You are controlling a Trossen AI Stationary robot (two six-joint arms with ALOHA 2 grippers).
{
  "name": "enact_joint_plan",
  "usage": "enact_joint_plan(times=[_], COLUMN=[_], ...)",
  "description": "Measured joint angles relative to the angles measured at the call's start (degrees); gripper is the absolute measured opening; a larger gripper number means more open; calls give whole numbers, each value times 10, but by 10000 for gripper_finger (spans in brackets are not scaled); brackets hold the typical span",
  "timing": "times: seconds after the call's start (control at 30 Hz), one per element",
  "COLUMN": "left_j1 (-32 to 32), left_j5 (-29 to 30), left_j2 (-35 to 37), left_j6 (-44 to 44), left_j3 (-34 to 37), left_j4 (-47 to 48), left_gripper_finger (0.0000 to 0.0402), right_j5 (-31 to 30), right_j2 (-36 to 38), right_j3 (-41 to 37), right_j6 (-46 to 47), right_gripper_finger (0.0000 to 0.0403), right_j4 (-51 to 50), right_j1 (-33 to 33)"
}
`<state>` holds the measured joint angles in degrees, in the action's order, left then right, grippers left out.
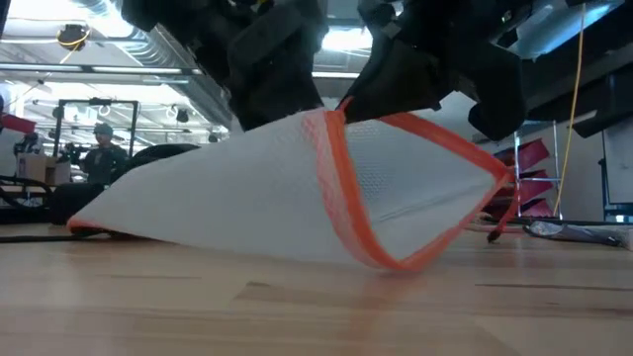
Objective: Unpack backpack
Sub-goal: Put the purple granola bar into the zipper pouch
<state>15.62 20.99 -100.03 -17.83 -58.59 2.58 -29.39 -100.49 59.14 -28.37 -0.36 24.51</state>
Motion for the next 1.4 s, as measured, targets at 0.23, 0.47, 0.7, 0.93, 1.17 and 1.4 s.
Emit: enact_joint_plan(times=[0.23, 0.47, 0.7, 0.93, 1.17, 1.4], left_j1=[0, 0, 6, 6, 6, 7], left_j5=[1, 1, 1, 2, 18, 70], left_j2=[-2, -2, -2, -2, -2, -2], left_j6=[15, 38, 62, 63, 63, 64], left_j3=[0, 0, 0, 0, 0, 0], left_j4=[-3, -10, -20, -21, -15, 12], left_gripper_finger=[316, 205, 67, 5, 1, 0], right_j5=[0, 0, 0, -29, -62, -68], right_j2=[0, 0, 0, 0, 5, 10], right_j3=[8, 9, 9, 9, 9, 10], right_j6=[-4, -4, 0, 27, 70, 79], right_gripper_finger=[0, 0, 0, 0, 39, 177], right_j4=[1, 1, -8, -8, -18, -25], right_j1=[0, -1, -2, -1, -1, 10])
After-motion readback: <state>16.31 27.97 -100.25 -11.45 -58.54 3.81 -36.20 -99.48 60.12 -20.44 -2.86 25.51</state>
